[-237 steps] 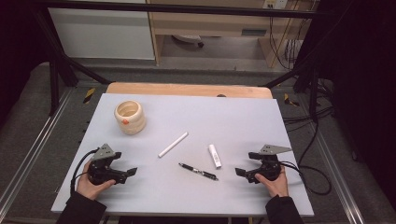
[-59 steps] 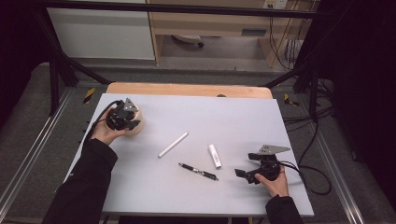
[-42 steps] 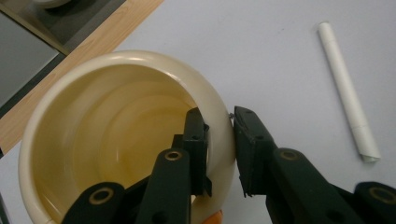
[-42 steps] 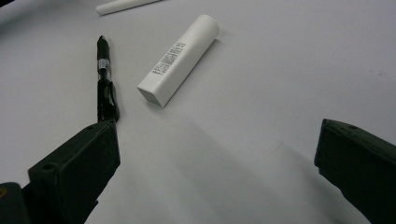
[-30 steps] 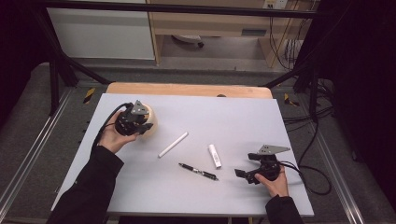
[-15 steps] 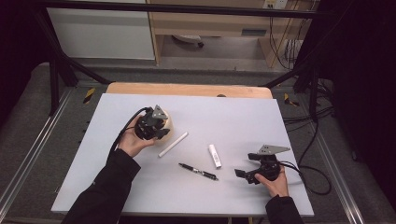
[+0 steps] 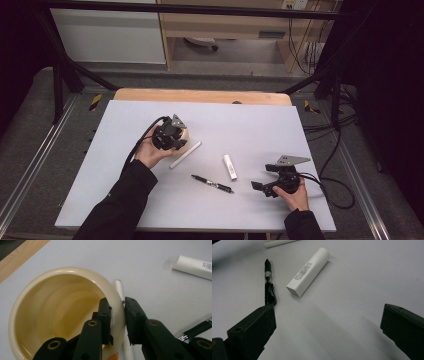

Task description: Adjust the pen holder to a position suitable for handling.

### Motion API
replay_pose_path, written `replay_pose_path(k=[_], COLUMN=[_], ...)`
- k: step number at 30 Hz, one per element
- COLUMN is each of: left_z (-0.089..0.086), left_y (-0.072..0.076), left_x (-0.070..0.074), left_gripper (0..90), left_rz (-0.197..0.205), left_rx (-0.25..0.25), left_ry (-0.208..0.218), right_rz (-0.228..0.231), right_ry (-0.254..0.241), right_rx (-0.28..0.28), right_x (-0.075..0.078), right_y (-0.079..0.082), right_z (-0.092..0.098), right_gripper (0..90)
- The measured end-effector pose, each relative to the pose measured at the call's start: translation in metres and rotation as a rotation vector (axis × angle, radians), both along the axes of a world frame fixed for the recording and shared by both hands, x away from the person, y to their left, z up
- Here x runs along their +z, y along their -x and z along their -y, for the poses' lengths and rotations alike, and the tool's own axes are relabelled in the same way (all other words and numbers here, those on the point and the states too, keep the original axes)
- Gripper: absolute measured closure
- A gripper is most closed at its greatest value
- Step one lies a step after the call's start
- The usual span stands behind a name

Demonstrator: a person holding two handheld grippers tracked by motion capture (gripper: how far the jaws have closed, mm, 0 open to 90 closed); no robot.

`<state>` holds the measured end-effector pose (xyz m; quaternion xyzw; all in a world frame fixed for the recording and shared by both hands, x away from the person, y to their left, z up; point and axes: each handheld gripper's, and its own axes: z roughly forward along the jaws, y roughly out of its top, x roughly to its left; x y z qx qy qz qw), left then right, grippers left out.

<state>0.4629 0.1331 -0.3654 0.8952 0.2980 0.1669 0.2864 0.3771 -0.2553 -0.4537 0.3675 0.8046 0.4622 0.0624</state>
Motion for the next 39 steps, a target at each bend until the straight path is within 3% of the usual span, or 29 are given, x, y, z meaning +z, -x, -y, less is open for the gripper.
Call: replay_pose_path(k=[23, 33, 39], left_z=[-0.008, -0.015, -0.015], left_y=[-0.008, -0.013, -0.016], left_x=[0.003, 0.004, 0.002], left_gripper=[75.6, 75.6, 74.4], left_rz=[-0.034, -0.052, -0.023], left_rx=[0.023, 0.033, 0.038], left_ry=[-0.03, -0.019, -0.004], right_rz=[-0.002, -0.004, -0.002], right_ry=[0.004, 0.005, 0.005], right_rx=[0.004, 0.004, 0.003], right_x=[-0.001, -0.001, -0.001], right_y=[0.0, 0.0, 0.0], right_z=[0.0, -0.001, -0.001], right_gripper=[0.8, 0.8, 0.8])
